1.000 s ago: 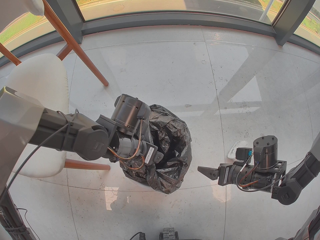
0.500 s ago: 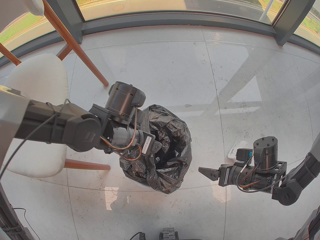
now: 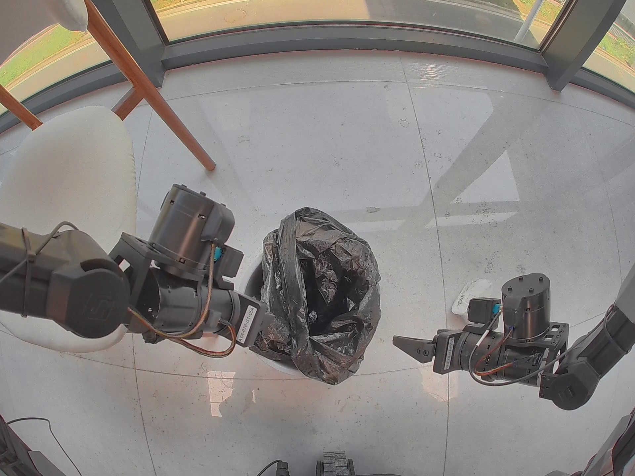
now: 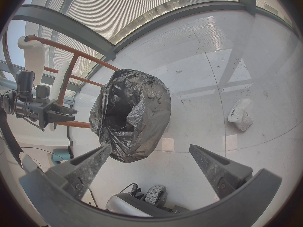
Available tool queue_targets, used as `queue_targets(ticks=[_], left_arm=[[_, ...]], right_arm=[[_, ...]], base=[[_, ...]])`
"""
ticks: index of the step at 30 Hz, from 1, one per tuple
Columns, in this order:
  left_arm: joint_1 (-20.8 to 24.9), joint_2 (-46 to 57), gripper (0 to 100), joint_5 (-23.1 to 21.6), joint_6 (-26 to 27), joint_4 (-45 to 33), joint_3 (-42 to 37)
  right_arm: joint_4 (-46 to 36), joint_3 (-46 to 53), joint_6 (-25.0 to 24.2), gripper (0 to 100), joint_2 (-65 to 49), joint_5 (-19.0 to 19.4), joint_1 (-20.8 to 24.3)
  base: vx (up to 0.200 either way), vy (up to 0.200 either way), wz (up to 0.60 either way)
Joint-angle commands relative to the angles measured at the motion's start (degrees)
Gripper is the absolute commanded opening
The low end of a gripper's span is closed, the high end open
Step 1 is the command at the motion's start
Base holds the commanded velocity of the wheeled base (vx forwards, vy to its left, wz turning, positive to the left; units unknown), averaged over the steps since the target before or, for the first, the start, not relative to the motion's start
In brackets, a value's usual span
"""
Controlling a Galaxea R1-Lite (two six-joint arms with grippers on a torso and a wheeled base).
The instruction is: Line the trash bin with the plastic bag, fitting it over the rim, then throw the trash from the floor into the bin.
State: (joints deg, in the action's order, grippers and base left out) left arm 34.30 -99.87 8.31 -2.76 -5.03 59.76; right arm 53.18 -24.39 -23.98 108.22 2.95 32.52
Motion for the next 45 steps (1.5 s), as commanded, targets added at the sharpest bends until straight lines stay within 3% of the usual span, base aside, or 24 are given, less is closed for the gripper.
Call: queue_targets(ticks=[1, 14, 16, 25, 32, 40, 45], left_arm=[[-0.38, 0.46, 0, -1.19, 0.12, 1.17, -2.98], [-0.64, -11.49, 0, -2.25, 0.56, 8.02, -2.45], [-0.91, -16.24, 0, -2.6, 0.56, 8.64, 3.17], [-3.19, -26.96, 0, -2.51, 1.26, 8.64, 14.95], [-3.28, -32.5, 0, -2.43, 1.26, 8.73, 20.4], [-4.69, -33.55, 0, -2.43, 1.09, 8.46, 22.33], [-4.77, -25.91, 0, -2.43, 0.82, 8.2, 18.46]], right_arm=[[0.09, 0.22, -0.02, 100, 0.33, 0.04, 0.35], [0.0, 0.22, -0.1, 100, 0.5, -0.05, 0.87], [0.0, 0.93, -0.1, 100, 0.24, -0.05, 0.87], [0.0, 2.51, -0.28, 100, -0.29, -0.93, 0.7], [0.0, 3.04, -0.28, 100, -0.9, -1.02, 0.43], [0.0, 3.12, -0.28, 100, -0.73, -1.02, 0.35], [0.0, 2.95, -0.28, 100, -0.55, -1.02, 0.79]], base=[[0.0, 0.0, 0.0], [0.0, 0.0, 0.0], [0.0, 0.0, 0.0], [0.0, 0.0, 0.0], [0.0, 0.0, 0.0], [0.0, 0.0, 0.0], [0.0, 0.0, 0.0]])
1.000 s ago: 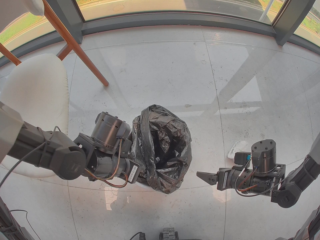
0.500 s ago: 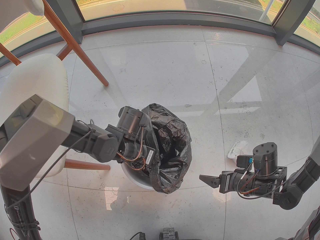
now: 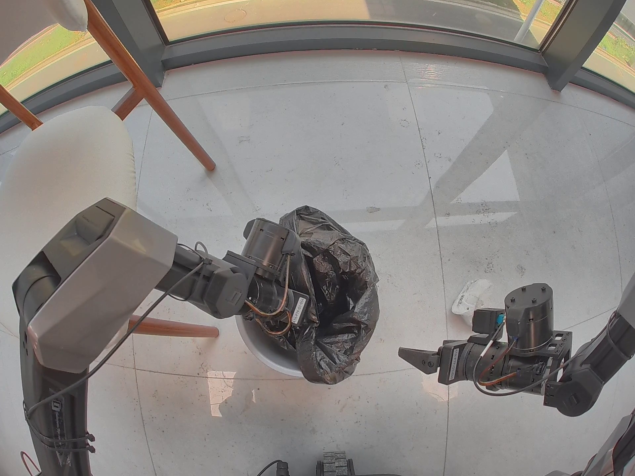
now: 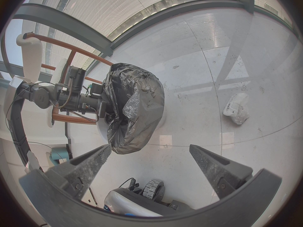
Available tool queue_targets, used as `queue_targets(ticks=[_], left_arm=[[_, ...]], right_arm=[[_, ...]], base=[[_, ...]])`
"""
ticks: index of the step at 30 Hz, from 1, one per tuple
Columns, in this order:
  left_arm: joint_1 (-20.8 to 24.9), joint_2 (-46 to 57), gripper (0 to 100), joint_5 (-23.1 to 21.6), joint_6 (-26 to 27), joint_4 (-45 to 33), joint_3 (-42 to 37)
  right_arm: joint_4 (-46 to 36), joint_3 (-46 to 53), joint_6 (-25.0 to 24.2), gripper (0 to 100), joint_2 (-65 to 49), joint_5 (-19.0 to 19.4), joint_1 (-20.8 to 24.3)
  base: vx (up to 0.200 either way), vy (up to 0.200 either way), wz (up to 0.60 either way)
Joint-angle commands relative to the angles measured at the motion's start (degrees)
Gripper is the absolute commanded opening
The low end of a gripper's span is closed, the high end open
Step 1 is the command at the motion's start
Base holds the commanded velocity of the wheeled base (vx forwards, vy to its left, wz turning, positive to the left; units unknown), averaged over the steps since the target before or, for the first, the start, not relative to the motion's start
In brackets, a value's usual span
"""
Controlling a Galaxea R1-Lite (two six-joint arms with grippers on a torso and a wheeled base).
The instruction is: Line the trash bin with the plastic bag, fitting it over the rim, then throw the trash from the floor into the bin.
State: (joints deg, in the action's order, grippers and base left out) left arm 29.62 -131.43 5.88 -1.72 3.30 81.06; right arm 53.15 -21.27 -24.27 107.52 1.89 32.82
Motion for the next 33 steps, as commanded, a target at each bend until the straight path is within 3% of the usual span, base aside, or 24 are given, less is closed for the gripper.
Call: queue_targets(ticks=[1, 7, 12, 13, 18, 23, 33], left_arm=[[0.0, 7.68, 0, -0.16, -0.3, -0.14, -3.89], [2.54, 17.08, 0, -0.43, -0.83, -0.23, -8.11], [5.53, 21.92, 0, -0.43, -5.31, -0.84, -10.83], [5.71, 22.44, 100, -0.43, -6.1, -1.63, -11.27], [6.32, 22.88, 100, -0.08, -11.82, -4.8, -12.32], [8.08, 21.65, 100, 0.19, -21.92, -4.71, -12.41], [7.99, 13.65, 100, 1.07, -25.18, -2.42, -11.71]], right_arm=[[0.02, -0.17, 0.01, 100, 0.15, 0.04, 0.67], [0.02, -0.26, 0.1, 100, 0.15, 0.04, 0.76], [0.11, -0.17, 0.19, 100, -0.03, 0.04, 0.76], [0.02, -0.17, 0.19, 100, -0.03, 0.04, 0.76], [0.11, -0.17, 0.19, 100, -0.03, 0.04, 1.2], [0.11, -0.08, 0.19, 100, -0.12, 0.04, 1.28], [0.02, 0.0, 0.01, 100, -0.21, -0.83, 1.99]], base=[[0.0, 0.0, 0.0], [0.0, 0.0, 0.0], [0.0, 0.0, 0.0], [0.0, 0.0, 0.0], [0.0, 0.0, 0.0], [0.0, 0.0, 0.0], [0.0, 0.0, 0.0]])
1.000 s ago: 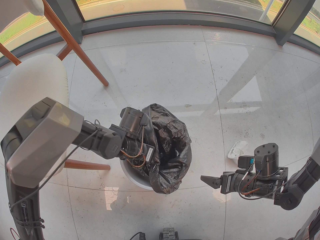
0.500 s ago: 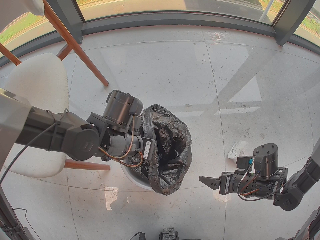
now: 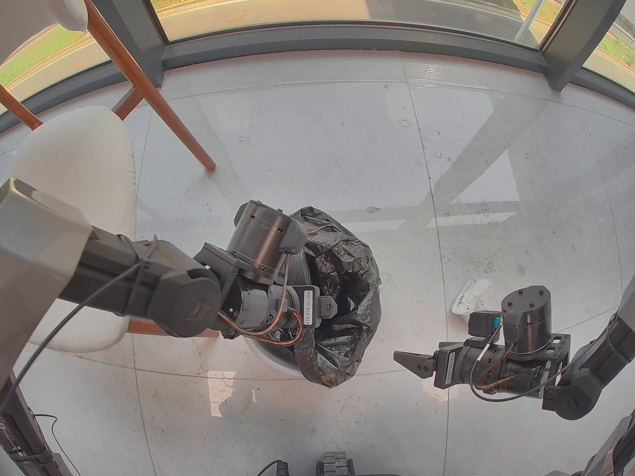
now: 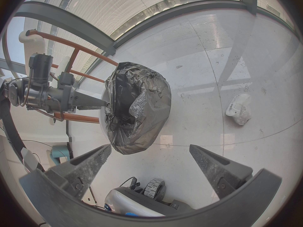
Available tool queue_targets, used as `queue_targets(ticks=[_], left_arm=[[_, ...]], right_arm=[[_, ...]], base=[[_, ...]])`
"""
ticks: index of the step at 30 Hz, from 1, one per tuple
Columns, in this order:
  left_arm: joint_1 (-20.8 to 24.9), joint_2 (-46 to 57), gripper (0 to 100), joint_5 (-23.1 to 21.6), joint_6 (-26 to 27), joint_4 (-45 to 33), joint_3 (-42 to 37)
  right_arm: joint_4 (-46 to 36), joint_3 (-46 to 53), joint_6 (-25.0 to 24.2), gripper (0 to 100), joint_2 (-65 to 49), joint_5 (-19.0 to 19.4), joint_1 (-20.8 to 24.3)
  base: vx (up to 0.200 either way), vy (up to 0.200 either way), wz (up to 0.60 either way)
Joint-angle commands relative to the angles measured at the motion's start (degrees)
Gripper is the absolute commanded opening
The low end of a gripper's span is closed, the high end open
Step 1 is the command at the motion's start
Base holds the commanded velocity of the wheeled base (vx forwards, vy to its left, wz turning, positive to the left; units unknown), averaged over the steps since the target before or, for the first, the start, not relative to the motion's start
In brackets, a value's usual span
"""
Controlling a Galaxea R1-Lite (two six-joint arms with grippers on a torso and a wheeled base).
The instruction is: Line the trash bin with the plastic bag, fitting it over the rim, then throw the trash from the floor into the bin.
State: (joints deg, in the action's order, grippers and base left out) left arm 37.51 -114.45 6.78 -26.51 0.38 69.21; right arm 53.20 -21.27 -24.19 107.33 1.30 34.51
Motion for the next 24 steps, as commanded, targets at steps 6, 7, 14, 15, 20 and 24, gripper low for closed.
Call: queue_targets(ticks=[6, 7, 14, 15, 20, 24], left_arm=[[-0.42, -9.04, 0, 0.25, -0.64, 8.94, 0.32], [-0.42, -9.3, 0, 0.17, -0.64, 9.03, 0.4], [-2.0, -11.15, 0, 0.25, -0.56, 9.11, 1.9], [-2.18, -10.89, 0, 0.25, -0.38, 9.03, 2.16], [-3.32, -7.46, 0, 0.17, 0.15, 8.15, 2.95], [-3.41, -2.54, 0, 0.17, 1.73, 4.46, 3.13]], right_arm=[[-0.03, 0.0, -0.16, 100, 0.08, -0.43, 0.82], [0.06, 0.0, -0.16, 100, 0.08, -0.43, 0.82], [0.06, 0.0, -0.16, 100, -0.01, -0.43, 0.91], [0.06, 0.0, -0.16, 100, -0.01, -0.43, 0.91], [0.06, 0.0, -0.25, 100, -0.19, -0.34, 1.08], [0.06, 0.0, -0.25, 100, -0.28, -0.34, 1.08]], base=[[0.0, 0.0, 0.0], [0.0, 0.0, 0.0], [0.0, 0.0, 0.0], [0.0, 0.0, 0.0], [0.0, 0.0, 0.0], [0.0, 0.0, 0.0]])
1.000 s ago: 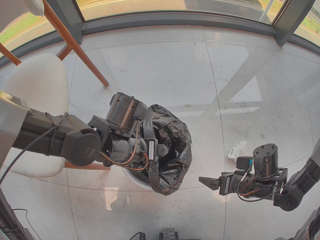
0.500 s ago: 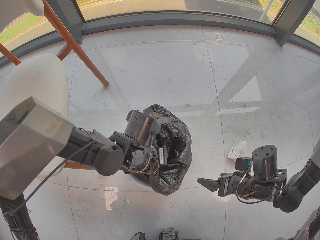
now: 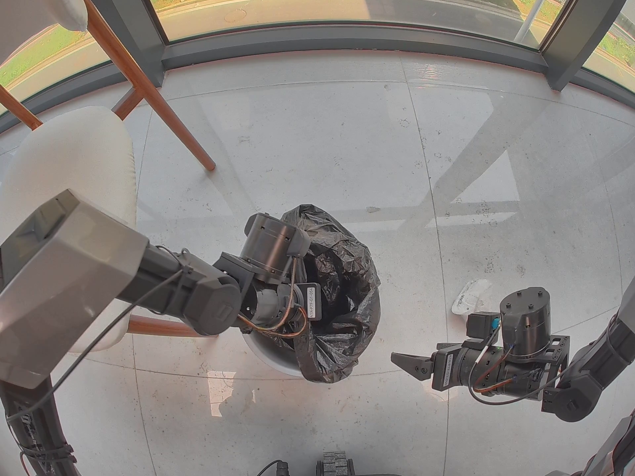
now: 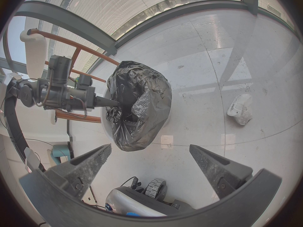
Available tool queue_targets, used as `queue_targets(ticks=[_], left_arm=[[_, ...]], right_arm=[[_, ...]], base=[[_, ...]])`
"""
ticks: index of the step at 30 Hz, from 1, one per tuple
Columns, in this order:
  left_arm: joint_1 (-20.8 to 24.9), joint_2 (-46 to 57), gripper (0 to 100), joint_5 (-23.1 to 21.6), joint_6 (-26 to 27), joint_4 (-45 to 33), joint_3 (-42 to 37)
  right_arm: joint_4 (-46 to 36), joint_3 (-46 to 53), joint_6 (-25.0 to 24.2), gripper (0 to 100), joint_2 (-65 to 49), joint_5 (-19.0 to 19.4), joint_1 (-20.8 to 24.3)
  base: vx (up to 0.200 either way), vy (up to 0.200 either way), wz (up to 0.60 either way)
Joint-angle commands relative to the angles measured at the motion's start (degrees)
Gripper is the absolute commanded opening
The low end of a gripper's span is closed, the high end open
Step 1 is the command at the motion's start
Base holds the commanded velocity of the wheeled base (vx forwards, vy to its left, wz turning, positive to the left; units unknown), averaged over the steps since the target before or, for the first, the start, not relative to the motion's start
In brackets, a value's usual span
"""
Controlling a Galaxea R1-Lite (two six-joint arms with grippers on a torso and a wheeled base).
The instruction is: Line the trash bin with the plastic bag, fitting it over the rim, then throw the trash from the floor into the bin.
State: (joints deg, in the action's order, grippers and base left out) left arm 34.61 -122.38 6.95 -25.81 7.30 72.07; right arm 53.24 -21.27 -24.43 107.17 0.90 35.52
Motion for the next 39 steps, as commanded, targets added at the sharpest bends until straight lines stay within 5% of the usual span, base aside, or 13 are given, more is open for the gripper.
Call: queue_targets(ticks=[1, 8, 19, 31, 32, 39], left_arm=[[-0.42, 7.33, 0, -0.01, 1.37, -4.23, 0.35], [-1.83, 13.22, 0, 1.23, 1.2, -15.12, -0.18], [-11.14, 13.13, 0, 2.02, 2.16, -15.12, -4.83], [-11.93, 13.66, 0, 2.1, 3.13, -15.12, -7.03], [-11.93, 14.36, 100, 2.19, 3.92, -15.12, -7.91], [-11.49, 17.53, 100, 2.1, 5.77, -15.04, -13.62]], right_arm=[[-0.06, 0.0, 0.0, 100, -0.12, 0.06, 0.07], [-0.06, -0.26, 0.0, 100, -0.03, 0.06, 0.07], [0.03, -0.17, 0.0, 100, -0.73, 0.06, -0.54], [0.03, -0.26, 0.0, 100, -0.82, -0.02, -0.63], [0.03, -0.17, 0.0, 100, -0.91, -0.02, -0.72], [0.03, -0.26, -0.18, 100, -1.44, -0.02, -1.33]], base=[[0.0, 0.0, 0.0], [0.0, 0.0, 0.0], [0.0, 0.0, 0.0], [0.0, 0.0, 0.0], [0.0, 0.0, 0.0], [0.0, 0.0, 0.0]])
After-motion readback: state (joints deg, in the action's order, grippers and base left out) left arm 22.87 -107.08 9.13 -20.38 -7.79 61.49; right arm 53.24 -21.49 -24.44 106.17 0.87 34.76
